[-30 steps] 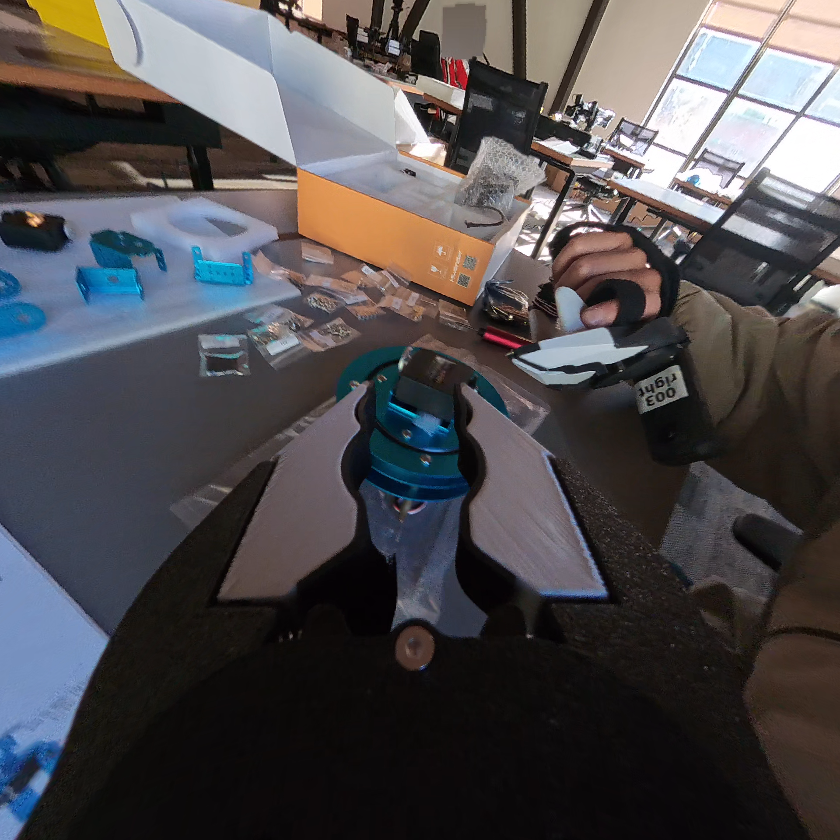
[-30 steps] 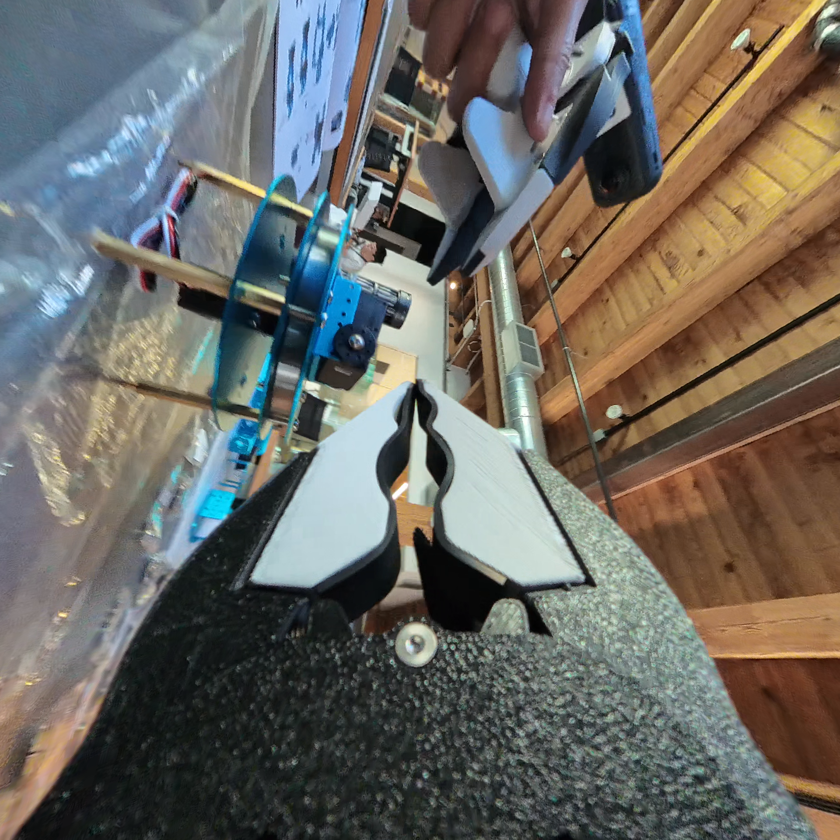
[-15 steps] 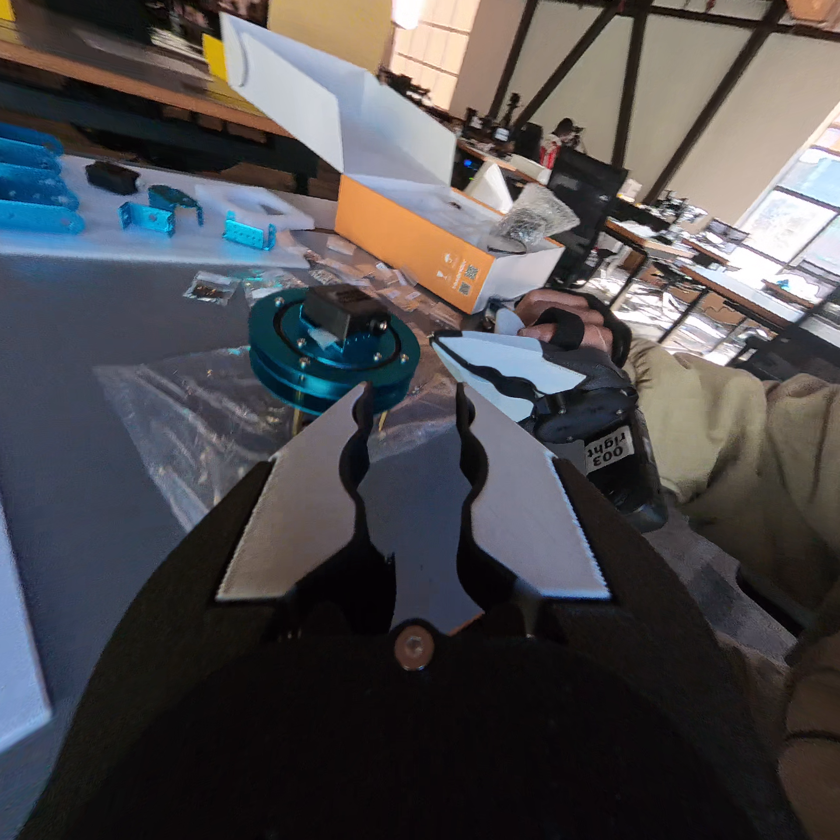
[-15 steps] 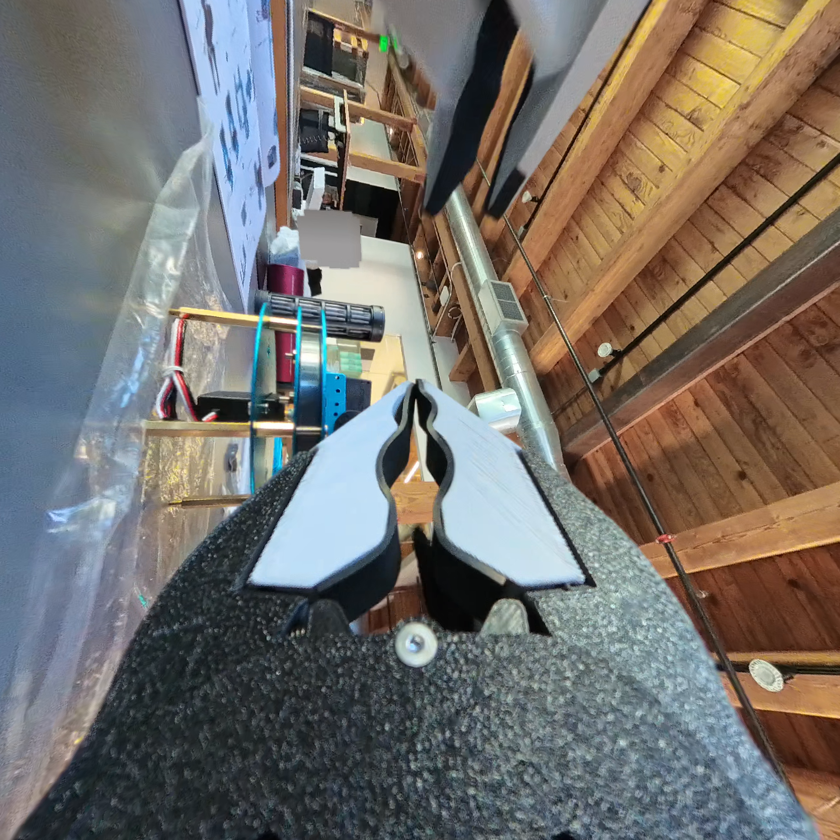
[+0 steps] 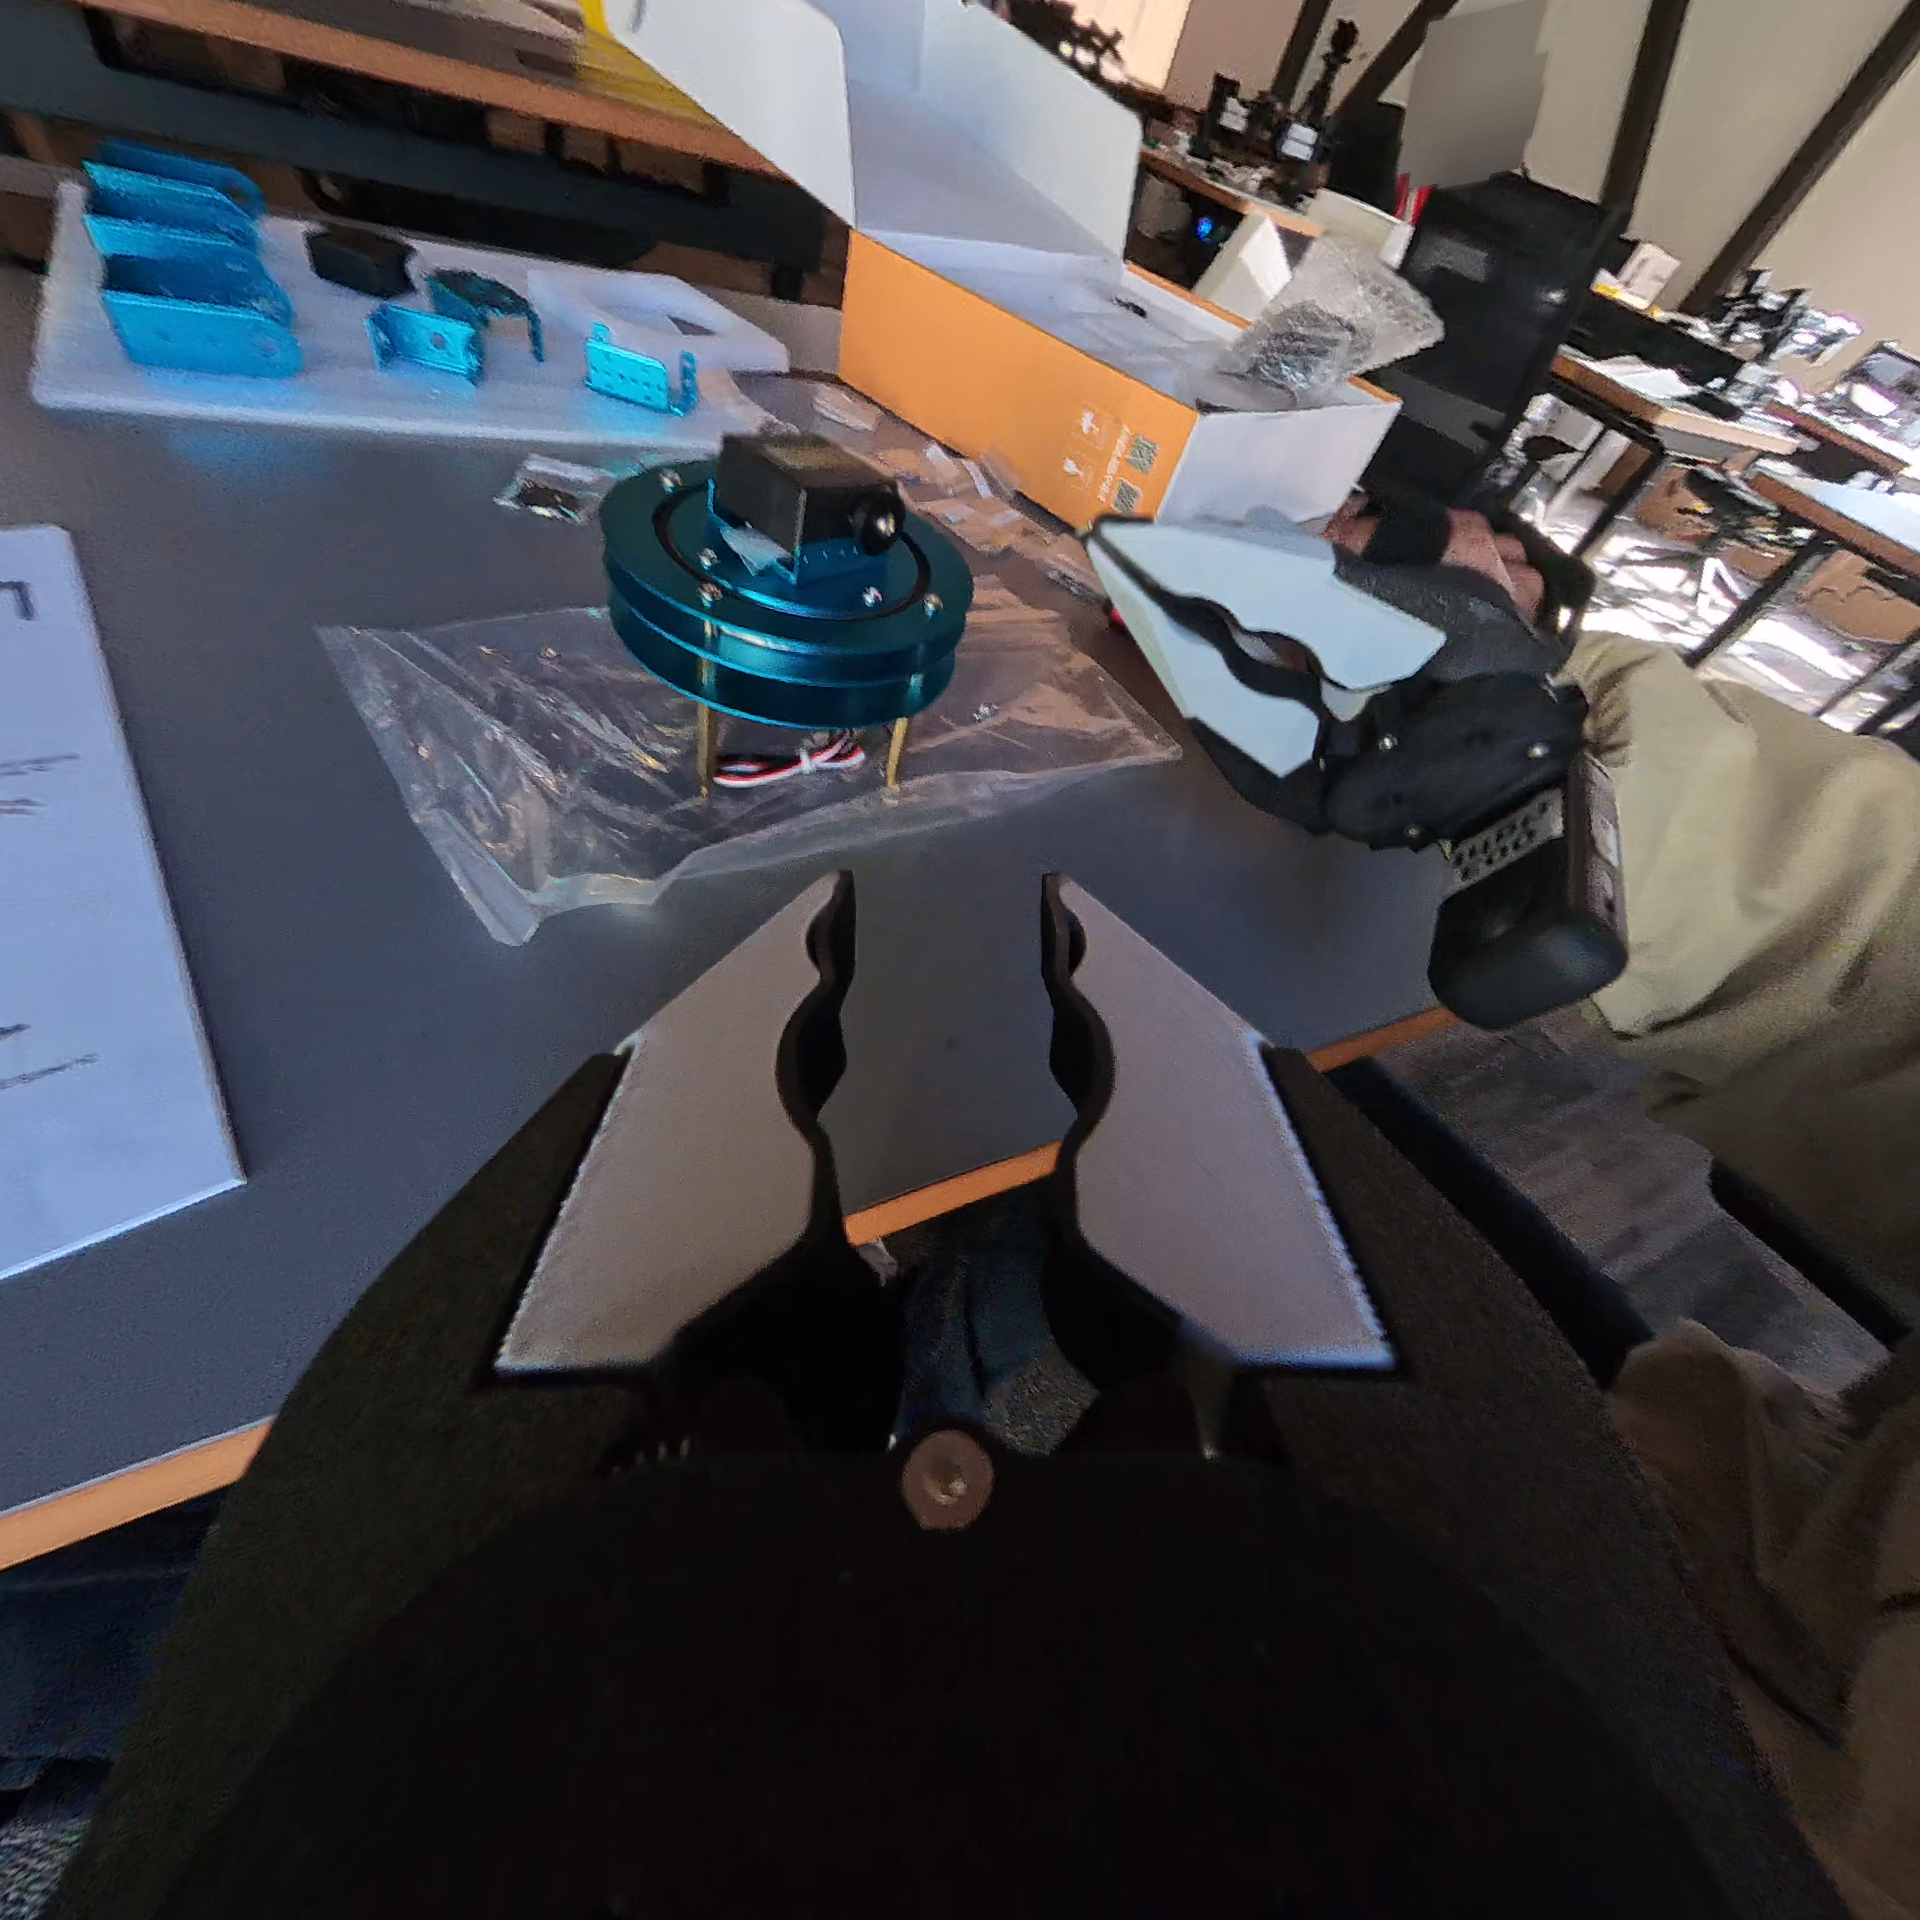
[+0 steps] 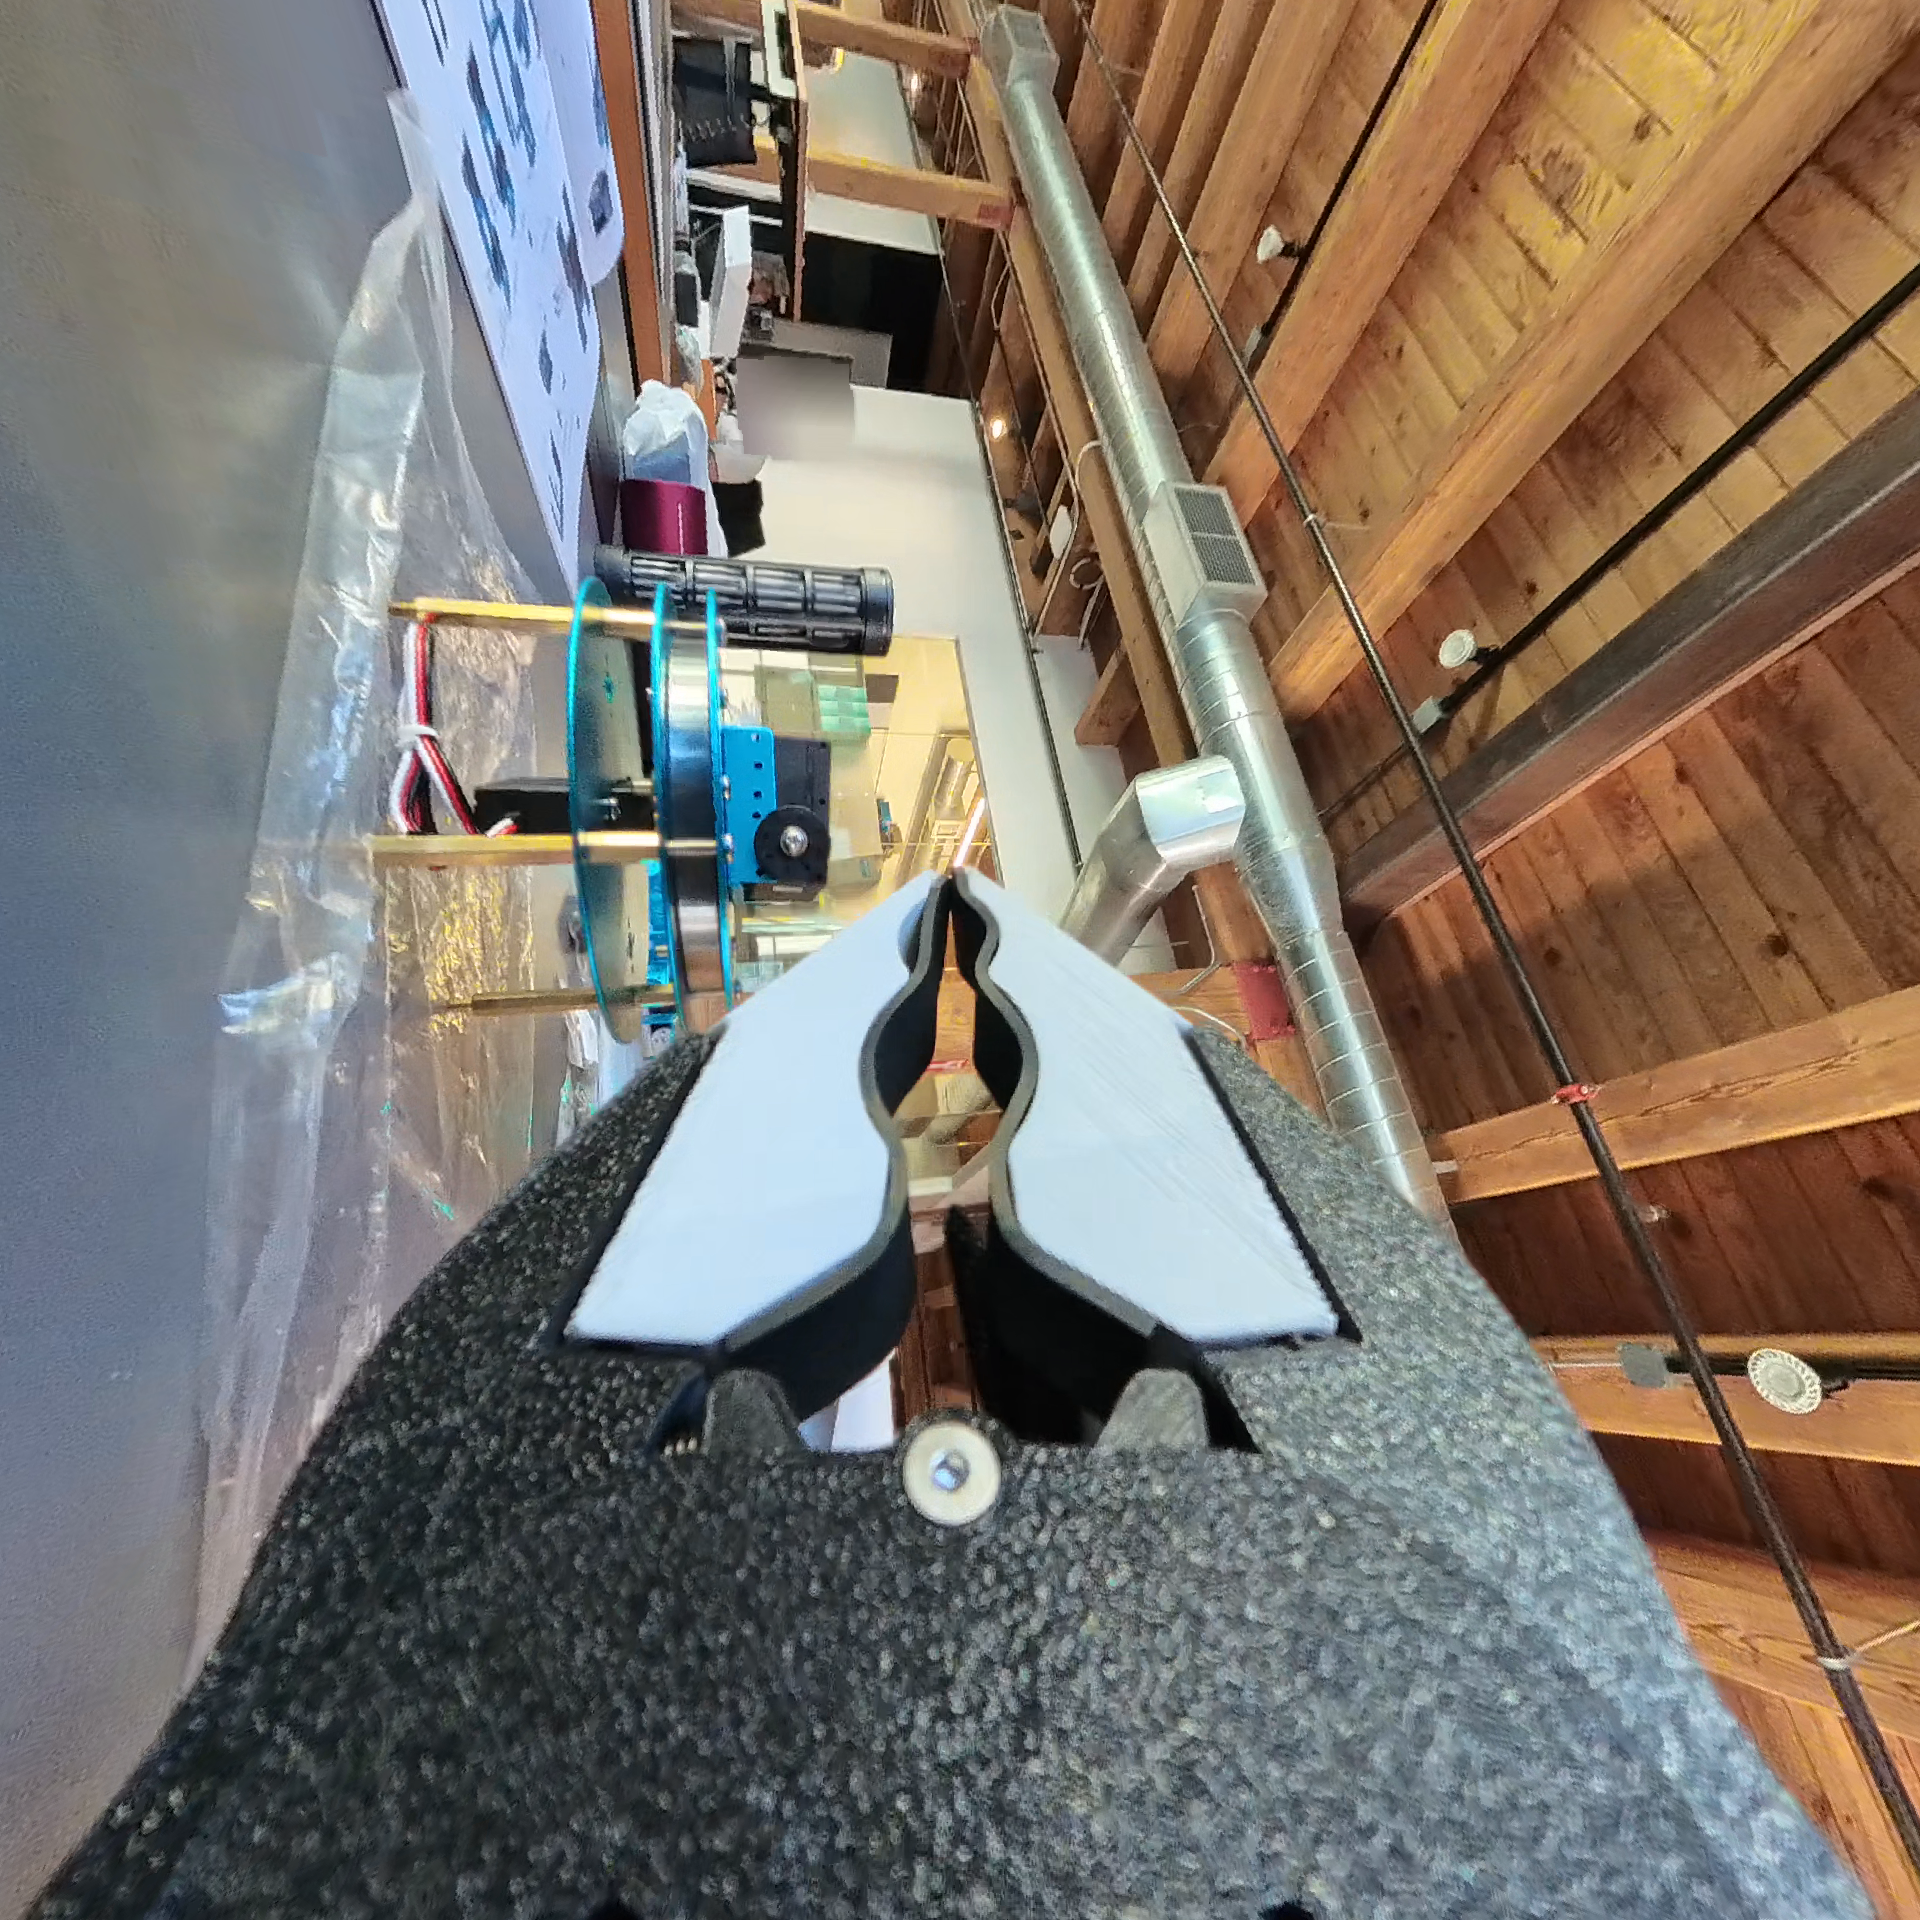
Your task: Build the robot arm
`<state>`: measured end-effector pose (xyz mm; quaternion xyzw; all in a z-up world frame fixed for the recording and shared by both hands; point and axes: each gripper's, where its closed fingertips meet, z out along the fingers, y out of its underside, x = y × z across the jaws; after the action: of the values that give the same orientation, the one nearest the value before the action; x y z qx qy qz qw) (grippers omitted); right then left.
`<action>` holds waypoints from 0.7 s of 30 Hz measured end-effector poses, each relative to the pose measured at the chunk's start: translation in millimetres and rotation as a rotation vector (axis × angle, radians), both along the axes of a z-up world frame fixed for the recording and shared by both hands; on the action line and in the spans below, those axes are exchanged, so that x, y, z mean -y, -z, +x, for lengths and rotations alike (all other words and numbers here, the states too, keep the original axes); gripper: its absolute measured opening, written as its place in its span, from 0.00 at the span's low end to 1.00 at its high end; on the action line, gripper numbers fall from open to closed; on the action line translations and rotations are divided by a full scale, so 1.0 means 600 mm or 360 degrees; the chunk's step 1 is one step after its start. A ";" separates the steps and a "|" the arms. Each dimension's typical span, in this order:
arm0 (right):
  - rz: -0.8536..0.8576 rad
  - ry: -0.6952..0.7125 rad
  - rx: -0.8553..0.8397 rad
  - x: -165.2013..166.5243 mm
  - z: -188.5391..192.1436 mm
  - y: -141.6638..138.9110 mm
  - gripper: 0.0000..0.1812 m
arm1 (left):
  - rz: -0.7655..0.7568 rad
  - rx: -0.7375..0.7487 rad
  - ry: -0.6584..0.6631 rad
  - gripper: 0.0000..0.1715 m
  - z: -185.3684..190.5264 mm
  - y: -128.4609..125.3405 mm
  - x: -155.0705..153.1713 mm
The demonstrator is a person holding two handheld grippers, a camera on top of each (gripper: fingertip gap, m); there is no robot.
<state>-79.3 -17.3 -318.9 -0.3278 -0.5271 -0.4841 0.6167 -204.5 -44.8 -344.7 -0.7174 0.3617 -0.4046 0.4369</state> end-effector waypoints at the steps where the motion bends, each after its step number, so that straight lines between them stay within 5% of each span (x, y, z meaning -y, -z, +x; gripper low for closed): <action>1: 0.0000 0.0012 -0.0005 -0.003 0.004 -0.001 0.00 | -0.0031 0.0005 0.0032 0.20 0.001 0.008 0.001; 7: -0.0094 0.0038 -0.0048 -0.016 0.010 0.011 0.00 | -0.0121 0.0117 0.0155 0.20 0.011 0.026 -0.022; 13: -0.0127 0.0041 -0.0025 -0.017 0.014 0.023 0.00 | 0.0083 -0.0004 0.0193 0.20 0.034 -0.004 -0.077; 21: -0.0137 0.0033 0.0017 -0.015 0.008 0.033 0.00 | -0.0043 0.0024 0.0305 0.20 0.062 0.009 -0.047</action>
<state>-74.6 -8.5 -338.4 -0.3569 -0.5473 -0.4690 0.5942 -167.5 -16.8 -350.0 -0.6822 0.4198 -0.4548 0.3893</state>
